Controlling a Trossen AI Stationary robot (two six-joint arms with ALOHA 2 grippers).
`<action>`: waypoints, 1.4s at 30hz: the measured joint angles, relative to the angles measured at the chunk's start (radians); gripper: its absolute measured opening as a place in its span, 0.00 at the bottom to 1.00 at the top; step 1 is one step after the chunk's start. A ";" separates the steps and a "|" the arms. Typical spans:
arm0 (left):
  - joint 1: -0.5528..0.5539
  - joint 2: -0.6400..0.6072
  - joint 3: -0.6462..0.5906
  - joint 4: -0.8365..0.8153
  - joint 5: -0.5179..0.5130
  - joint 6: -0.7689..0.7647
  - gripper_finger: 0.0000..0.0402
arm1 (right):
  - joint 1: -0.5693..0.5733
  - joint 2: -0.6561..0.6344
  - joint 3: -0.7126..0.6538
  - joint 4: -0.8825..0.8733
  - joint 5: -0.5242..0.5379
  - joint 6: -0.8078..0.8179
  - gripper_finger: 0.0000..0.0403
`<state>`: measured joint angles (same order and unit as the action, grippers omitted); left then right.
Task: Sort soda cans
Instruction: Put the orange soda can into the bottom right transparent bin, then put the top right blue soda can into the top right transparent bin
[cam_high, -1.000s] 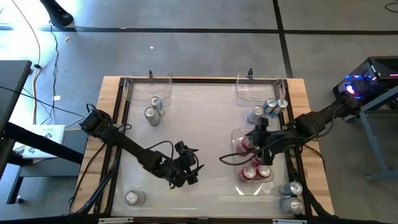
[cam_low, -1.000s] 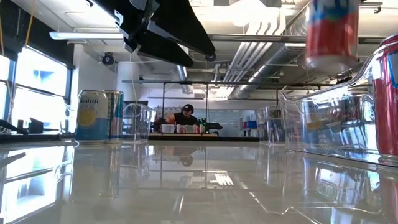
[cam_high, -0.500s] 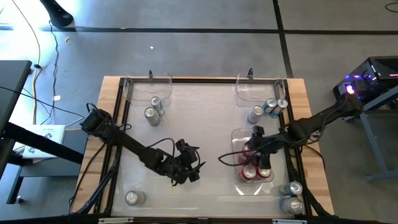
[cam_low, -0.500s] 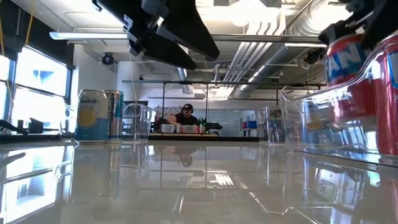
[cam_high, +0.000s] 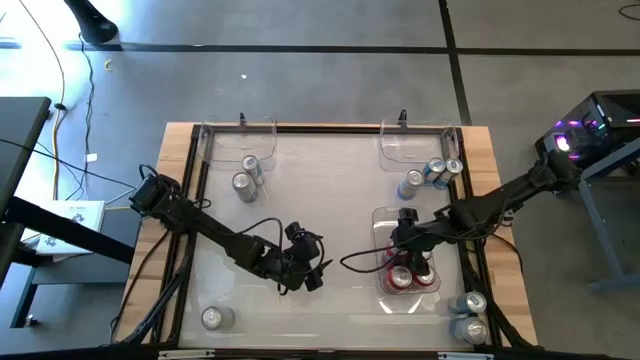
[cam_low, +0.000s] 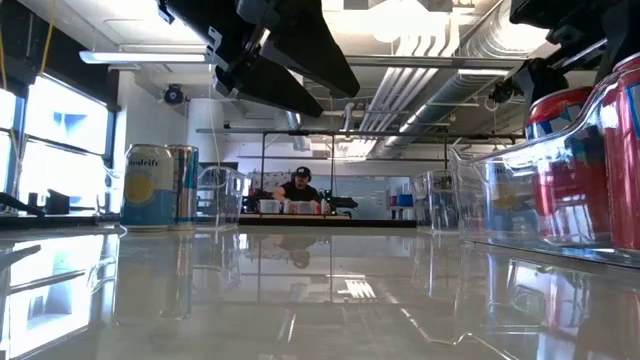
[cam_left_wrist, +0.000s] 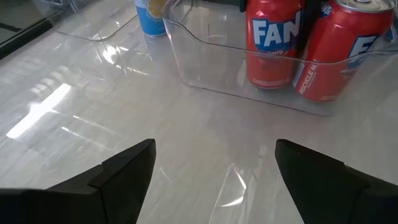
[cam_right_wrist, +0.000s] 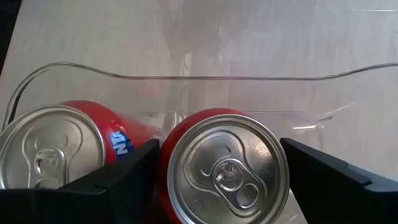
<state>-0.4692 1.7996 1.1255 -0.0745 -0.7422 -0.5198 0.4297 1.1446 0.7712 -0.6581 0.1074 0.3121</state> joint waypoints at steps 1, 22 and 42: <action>0.000 0.000 0.000 -0.001 0.000 0.000 0.80 | 0.000 0.000 0.001 -0.003 0.000 0.001 0.79; 0.000 0.000 0.000 -0.003 0.019 0.000 0.80 | 0.020 -0.006 0.312 -0.289 0.087 0.044 0.80; 0.025 0.000 0.000 -0.003 0.005 0.007 0.80 | 0.006 -0.152 0.345 -0.741 0.604 0.534 0.80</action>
<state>-0.4439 1.7999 1.1255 -0.0774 -0.7373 -0.5124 0.4361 0.9931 1.1159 -1.3994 0.7112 0.8456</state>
